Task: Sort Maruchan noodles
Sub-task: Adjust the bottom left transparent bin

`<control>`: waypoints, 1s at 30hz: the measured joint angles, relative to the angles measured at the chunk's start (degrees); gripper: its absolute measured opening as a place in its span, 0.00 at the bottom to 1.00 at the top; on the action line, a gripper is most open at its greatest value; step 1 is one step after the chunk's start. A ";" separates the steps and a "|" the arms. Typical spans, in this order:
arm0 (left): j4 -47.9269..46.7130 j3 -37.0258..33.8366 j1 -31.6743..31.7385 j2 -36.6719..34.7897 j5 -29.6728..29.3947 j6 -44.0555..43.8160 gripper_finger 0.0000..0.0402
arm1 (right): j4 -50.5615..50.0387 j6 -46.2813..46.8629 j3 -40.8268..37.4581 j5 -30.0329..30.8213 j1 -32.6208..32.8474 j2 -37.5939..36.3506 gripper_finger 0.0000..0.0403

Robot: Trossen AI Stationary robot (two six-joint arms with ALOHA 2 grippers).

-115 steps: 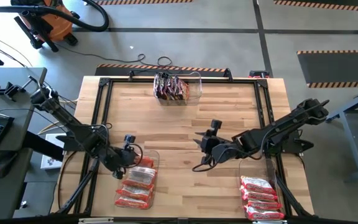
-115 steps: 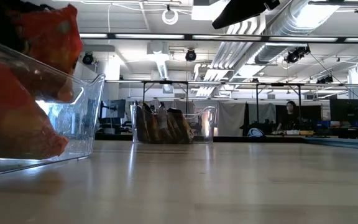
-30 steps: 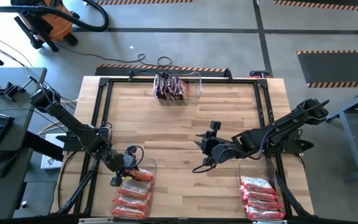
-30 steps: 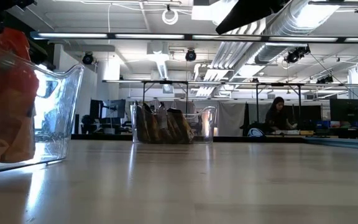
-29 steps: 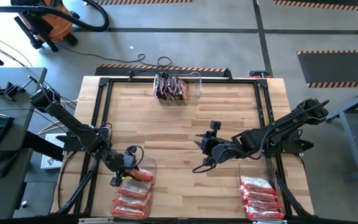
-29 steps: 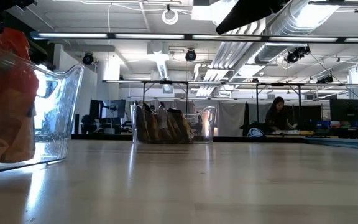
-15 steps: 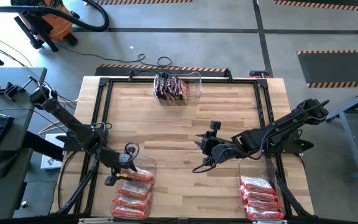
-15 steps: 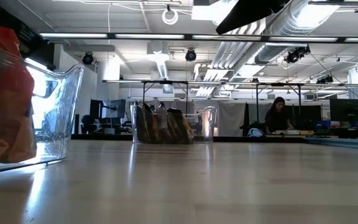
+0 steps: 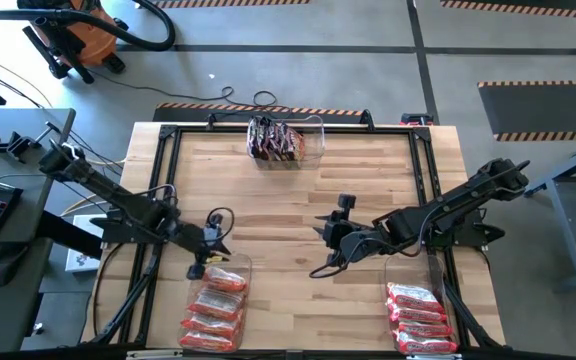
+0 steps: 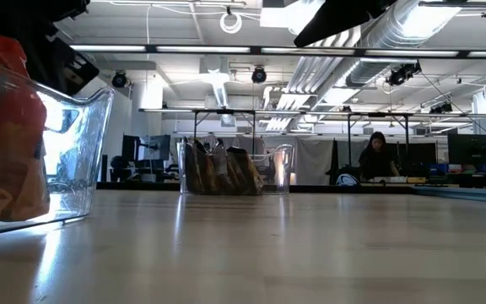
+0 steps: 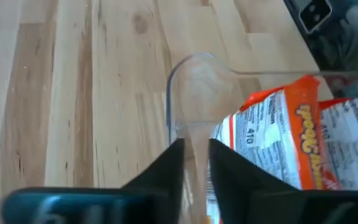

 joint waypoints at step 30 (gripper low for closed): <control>0.66 0.04 5.31 5.53 -5.97 10.57 0.00 | -1.50 0.04 0.00 0.01 0.02 -0.01 0.27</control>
